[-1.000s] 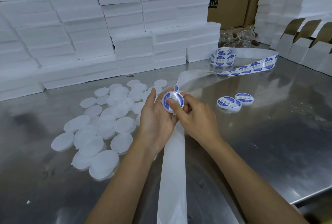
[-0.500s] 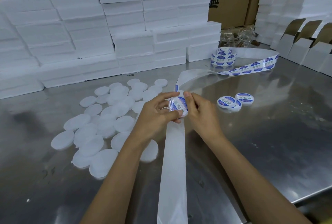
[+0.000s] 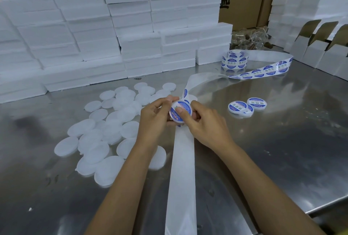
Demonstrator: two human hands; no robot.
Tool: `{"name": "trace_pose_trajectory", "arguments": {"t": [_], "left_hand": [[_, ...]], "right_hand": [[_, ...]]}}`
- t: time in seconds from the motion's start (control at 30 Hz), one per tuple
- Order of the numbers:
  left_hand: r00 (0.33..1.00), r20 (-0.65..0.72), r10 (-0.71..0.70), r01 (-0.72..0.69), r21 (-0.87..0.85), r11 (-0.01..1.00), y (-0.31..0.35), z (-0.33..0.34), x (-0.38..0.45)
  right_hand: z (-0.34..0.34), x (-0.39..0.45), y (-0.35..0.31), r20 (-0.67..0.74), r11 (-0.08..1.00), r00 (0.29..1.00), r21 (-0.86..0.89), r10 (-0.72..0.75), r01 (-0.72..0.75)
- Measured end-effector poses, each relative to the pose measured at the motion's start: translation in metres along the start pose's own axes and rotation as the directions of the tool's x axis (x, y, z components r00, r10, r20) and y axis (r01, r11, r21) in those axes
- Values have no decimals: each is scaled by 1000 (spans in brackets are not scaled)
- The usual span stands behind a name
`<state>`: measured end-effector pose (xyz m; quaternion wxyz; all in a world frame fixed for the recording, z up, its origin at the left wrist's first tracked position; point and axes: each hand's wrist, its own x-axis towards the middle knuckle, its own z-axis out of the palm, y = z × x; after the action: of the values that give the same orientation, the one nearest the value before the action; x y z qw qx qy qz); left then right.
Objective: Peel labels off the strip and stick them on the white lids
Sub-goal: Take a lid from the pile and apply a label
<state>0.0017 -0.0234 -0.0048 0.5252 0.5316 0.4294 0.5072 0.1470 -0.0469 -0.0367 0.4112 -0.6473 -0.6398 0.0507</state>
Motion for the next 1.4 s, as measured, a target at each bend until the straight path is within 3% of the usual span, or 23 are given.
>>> {"name": "trace_pose_trajectory", "arguments": {"t": [0.2, 0.4, 0.53, 0.67, 0.83, 0.93, 1.03, 1.1, 1.2, 1.3, 1.4], "left_hand": [[963, 258, -75, 99, -80, 992, -1, 3, -4], [999, 42, -23, 26, -95, 995, 0, 0, -3], [990, -119, -76, 64, -99, 993, -3, -2, 0], [981, -159, -107, 87, -130, 988, -5, -1, 1], [987, -139, -85, 72, -97, 993, -4, 2, 1], [993, -56, -107, 99, -137, 986, -1, 3, -1], [989, -59, -137, 129, -126, 984, 1, 3, 2], [986, -105, -130, 125, -52, 991, 1, 0, 3], [976, -181, -124, 116, -52, 992, 0, -6, 6], [957, -266, -119, 109, -51, 993, 0, -13, 7], [947, -296, -121, 104, -72, 992, -1, -18, 9]], "right_hand": [[0, 3, 7, -83, 999, 995, 12, 47, -46], [0, 0, 3, -23, 999, 1000, -33, 15, -15], [3, -1, -3, 15, 999, 999, 22, -37, 36], [2, -5, -9, -9, 986, 993, 118, -118, 118], [2, -2, -8, -65, 987, 990, 89, -127, 133], [2, 4, 0, -107, 993, 993, 101, -56, 67], [-7, 11, 17, -213, 994, 974, -50, 81, -94], [-17, 14, 33, -299, 946, 930, -175, 214, -273], [-28, 15, 51, -305, 836, 867, -273, 395, -477], [-29, 14, 52, -287, 814, 867, -316, 407, -487], [-18, 14, 42, -260, 901, 938, -308, 228, -305]]}}
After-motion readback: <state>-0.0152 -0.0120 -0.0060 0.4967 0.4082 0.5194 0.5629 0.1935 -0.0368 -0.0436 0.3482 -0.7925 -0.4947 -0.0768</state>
